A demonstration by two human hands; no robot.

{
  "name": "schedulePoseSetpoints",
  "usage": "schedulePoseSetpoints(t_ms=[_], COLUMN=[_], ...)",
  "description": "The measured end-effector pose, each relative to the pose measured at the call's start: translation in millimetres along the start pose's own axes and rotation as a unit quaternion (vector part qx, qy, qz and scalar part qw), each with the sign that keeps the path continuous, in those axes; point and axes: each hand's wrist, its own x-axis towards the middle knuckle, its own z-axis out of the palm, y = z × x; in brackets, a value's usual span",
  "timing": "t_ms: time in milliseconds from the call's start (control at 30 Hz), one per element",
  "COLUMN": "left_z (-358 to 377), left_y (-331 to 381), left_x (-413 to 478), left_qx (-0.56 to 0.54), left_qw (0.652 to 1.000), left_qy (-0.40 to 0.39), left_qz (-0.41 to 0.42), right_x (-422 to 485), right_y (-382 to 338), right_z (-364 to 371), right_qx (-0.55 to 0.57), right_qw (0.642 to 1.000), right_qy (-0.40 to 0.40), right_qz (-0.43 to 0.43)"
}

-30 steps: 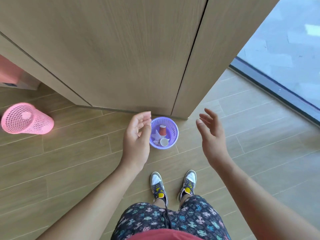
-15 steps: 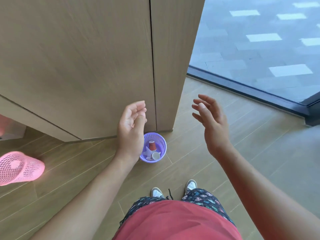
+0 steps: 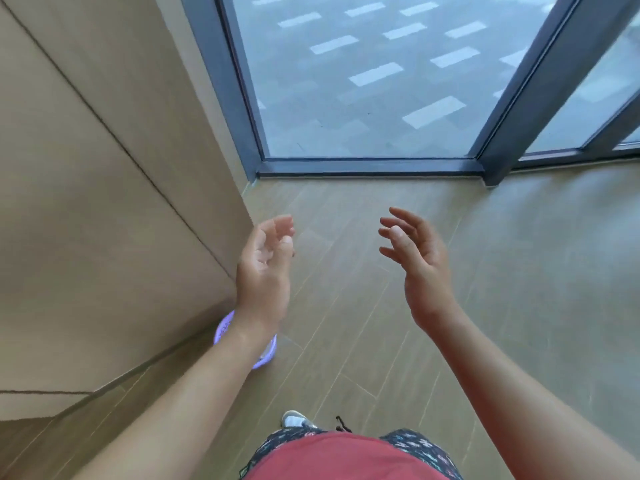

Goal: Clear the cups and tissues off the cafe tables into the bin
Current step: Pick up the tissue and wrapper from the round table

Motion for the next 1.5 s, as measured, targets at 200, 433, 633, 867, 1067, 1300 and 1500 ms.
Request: schedulePoseSetpoints(t_ms=[200,433,633,867,1067,1300,1500], left_z=[138.4,284.7,380.2,477.1,581.4,730.2,846.9], left_y=[-0.4,12.2,33.5,53.1,52.3,54.9,67.5], left_x=[-51.4,-135.6,-191.3,-221.7,-247.2,-249.0,-259.0], left_qx=[-0.005,0.004,0.032,0.034,0.008,-0.009,-0.042], left_qw=[0.988,0.948,0.883,0.818,0.773,0.703,0.673], left_qy=[-0.154,-0.319,-0.468,-0.57,-0.63,-0.705,-0.736], left_qz=[-0.021,-0.008,0.024,0.06,0.078,0.088,0.064], right_x=[-42.7,-120.5,-199.2,-264.1,-256.0,-214.9,-181.5], right_y=[-18.7,-47.9,-81.4,-101.6,-92.6,-102.4,-124.7], right_z=[-149.5,-337.1,-462.2,-549.2,-600.8,-686.4,-763.6], right_qx=[0.0,-0.011,-0.058,-0.121,-0.123,-0.114,-0.108], right_qw=[0.995,0.976,0.963,0.938,0.898,0.839,0.82], right_qy=[0.102,0.215,0.261,0.325,0.422,0.53,0.562], right_qz=[-0.01,-0.018,-0.014,-0.016,-0.028,-0.042,-0.025])
